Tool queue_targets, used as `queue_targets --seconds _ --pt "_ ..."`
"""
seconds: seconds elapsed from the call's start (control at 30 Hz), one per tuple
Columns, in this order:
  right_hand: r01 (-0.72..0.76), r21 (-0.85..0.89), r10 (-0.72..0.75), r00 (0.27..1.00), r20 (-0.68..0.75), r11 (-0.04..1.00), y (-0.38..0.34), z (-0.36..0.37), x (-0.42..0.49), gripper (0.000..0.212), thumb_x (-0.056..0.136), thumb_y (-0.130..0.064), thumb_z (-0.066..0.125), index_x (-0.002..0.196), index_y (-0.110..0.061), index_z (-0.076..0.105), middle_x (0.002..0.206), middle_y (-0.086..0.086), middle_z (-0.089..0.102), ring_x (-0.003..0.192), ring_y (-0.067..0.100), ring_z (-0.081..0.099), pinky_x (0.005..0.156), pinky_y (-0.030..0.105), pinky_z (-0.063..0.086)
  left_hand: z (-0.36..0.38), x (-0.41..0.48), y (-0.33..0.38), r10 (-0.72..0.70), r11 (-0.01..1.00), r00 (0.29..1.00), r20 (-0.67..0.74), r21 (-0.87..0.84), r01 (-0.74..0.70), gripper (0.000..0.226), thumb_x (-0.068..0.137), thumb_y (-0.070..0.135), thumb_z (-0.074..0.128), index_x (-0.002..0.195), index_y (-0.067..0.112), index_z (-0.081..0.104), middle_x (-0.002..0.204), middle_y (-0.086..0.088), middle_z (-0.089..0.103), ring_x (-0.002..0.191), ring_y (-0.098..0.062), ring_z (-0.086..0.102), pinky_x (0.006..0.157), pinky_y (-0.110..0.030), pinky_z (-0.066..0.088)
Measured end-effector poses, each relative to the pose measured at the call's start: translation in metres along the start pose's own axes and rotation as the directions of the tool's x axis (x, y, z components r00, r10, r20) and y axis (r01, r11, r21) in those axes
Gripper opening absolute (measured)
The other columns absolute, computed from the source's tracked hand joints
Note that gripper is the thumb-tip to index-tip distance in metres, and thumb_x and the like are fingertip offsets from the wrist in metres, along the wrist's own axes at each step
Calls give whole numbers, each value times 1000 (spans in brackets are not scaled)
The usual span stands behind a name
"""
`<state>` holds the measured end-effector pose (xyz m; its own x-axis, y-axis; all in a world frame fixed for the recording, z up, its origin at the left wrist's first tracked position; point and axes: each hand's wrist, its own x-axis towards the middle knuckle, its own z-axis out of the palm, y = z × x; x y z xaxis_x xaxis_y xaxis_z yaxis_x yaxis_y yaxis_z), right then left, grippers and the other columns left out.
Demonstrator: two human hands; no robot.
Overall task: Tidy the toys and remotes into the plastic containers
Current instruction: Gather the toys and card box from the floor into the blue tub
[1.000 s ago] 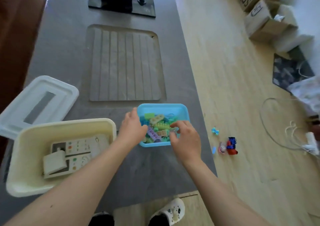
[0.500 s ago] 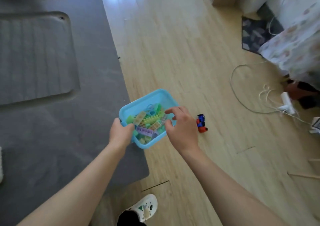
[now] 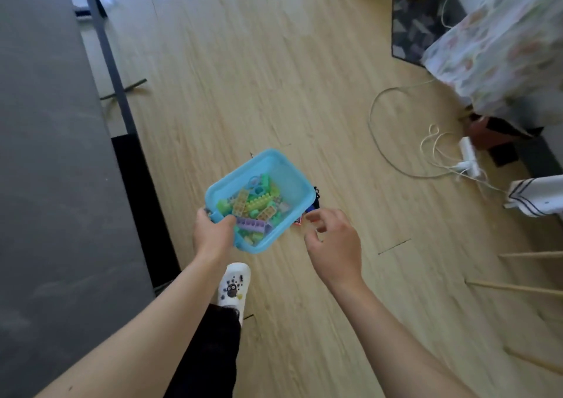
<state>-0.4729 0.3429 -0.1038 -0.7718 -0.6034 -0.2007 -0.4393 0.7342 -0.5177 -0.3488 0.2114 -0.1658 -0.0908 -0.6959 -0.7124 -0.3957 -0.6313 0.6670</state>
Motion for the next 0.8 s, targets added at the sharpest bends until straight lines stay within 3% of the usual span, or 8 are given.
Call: queue_targets --seconds 0.13,0.3,0.43,0.57,0.63,0.8 --pt "6 -25 -5 999 50 1000 24 -6 61 20 81 -14 60 99 -21 68 101 -5 62 87 14 62 71 30 47 38 26 10 -18 999 999 -43 -43 17 39 86 9 59 122 21 48 105 -4 61 98 -28 64 87 -51 54" --pt "5 -83 2 996 88 997 61 13 142 24 80 -13 58 101 -20 67 102 -4 62 80 15 59 65 27 38 83 81 21 54 998 996 -75 -35 -57 38 85 7 58 118 22 50 105 -4 63 96 -25 64 87 -49 54" --pt "-7 -81 20 987 162 997 97 65 176 25 80 -13 57 101 -22 67 105 -2 63 83 17 60 69 29 43 103 130 0 53 996 989 -138 -60 -62 49 82 7 61 129 17 52 100 -1 65 93 -21 65 85 -47 56" --pt "72 -131 -32 957 287 989 134 133 202 28 82 -13 54 107 -21 66 109 1 62 94 21 59 68 28 36 118 188 -36 -15 986 972 -234 -166 -25 49 80 5 63 127 17 55 98 1 64 97 -24 67 86 -46 56" --pt "90 -134 -41 943 329 987 155 167 219 29 83 -13 53 109 -20 65 112 1 61 96 23 59 71 29 40 123 220 -57 -31 974 959 -281 -223 -33 49 79 3 62 126 16 56 101 1 65 98 -24 67 87 -45 56" --pt "88 -172 -31 950 311 981 214 261 270 33 82 -13 52 112 -19 63 113 2 60 97 23 58 77 34 48 139 317 -110 -150 946 946 -286 -319 53 52 78 1 60 128 14 55 111 -6 66 95 -25 67 70 -35 57"
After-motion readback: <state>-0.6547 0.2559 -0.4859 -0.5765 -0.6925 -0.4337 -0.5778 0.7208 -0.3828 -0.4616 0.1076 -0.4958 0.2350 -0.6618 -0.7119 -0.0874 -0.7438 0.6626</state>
